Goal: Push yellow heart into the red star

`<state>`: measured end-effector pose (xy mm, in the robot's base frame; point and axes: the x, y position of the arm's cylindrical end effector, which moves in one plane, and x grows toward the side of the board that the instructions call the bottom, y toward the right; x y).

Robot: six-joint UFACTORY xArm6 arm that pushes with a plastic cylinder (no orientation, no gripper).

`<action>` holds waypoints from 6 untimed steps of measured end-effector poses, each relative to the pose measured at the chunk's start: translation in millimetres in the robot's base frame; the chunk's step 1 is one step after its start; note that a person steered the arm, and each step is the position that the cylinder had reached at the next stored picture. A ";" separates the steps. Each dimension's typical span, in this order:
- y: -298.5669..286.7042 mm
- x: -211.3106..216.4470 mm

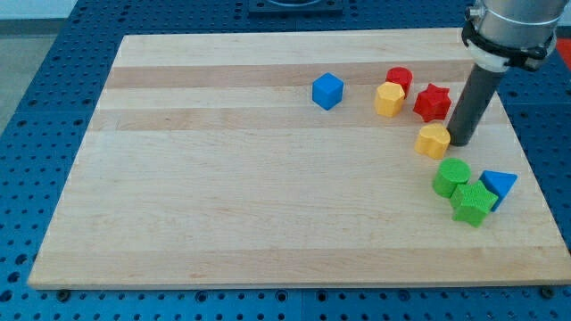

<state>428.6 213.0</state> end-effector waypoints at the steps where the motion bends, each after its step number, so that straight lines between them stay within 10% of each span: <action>1: -1.0 -13.2; 6: 0.4 62.4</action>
<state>491.0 213.4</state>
